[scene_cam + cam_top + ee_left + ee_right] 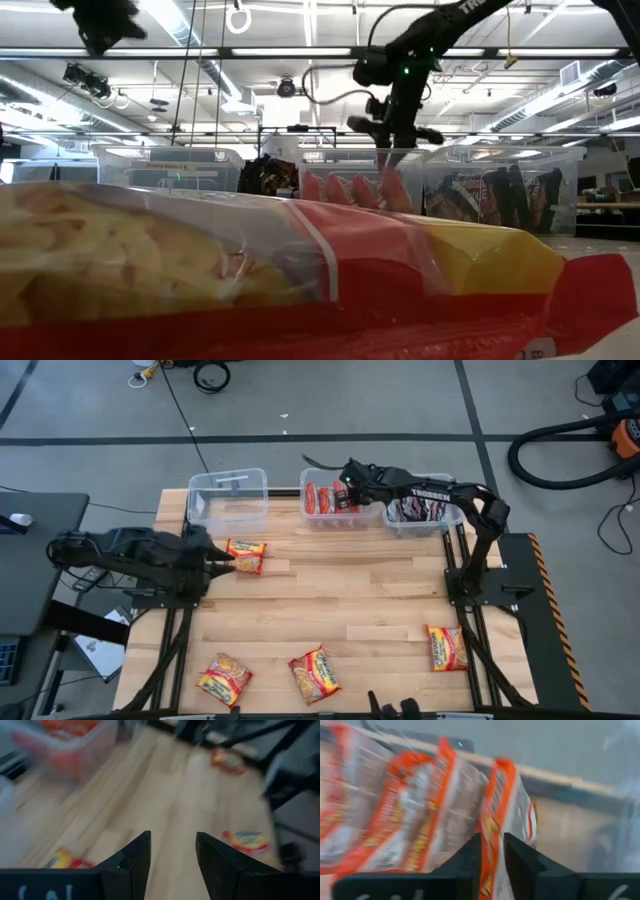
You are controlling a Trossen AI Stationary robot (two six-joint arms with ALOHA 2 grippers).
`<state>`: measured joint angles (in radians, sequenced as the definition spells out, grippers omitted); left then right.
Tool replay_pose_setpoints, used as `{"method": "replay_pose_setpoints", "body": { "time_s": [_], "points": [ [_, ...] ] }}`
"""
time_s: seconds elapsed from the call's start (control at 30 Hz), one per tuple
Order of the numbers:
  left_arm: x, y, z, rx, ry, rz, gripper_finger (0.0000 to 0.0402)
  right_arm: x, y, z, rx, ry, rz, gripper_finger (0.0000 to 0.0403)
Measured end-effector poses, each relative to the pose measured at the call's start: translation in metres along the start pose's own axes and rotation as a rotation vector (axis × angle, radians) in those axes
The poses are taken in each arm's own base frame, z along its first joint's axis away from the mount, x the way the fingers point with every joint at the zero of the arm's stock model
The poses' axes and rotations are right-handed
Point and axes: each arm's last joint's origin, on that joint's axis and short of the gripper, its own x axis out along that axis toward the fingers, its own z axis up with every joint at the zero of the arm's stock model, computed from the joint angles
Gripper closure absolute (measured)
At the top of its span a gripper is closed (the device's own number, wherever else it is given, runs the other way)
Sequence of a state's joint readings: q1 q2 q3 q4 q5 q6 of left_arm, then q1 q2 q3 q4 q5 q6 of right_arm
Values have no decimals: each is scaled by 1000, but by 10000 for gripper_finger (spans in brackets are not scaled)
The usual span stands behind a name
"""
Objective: Sort Maruchan noodles
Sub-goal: Put the orange noodle pack into the top center transparent bin, then put the red noodle pack into the top left transparent bin
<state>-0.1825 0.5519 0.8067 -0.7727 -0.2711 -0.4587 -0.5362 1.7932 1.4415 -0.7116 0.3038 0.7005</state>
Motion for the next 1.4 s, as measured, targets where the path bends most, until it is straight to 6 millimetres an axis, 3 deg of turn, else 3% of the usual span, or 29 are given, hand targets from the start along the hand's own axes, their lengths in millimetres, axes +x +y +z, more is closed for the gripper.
{"method": "replay_pose_setpoints", "body": {
  "time_s": [0.17, 0.33, 0.53, 0.73, 1.0, 1.2, 1.4],
  "points": [
    [22, 0, -8, 19, 148, 148, 242, -34, 10, 11, -102, -45, 48, 258],
    [46, 10, -16, -95, 300, 395, 242, -91, 28, 15, -199, -172, 127, 226],
    [83, 29, -17, -197, 417, 626, 242, -164, 59, -13, -285, -381, 275, 228],
    [119, 40, -24, -218, 498, 768, 242, -207, 69, -46, -334, -433, 388, 228],
    [144, 43, -61, -442, 309, 909, 242, -235, 69, -67, -336, -480, 414, 228],
    [150, 47, -83, -482, 200, 913, 242, -236, 67, -66, -327, -494, 404, 228],
    [160, 48, -96, -465, 262, 815, 242, -233, 67, -61, -321, -476, 431, 228]
  ]
}}
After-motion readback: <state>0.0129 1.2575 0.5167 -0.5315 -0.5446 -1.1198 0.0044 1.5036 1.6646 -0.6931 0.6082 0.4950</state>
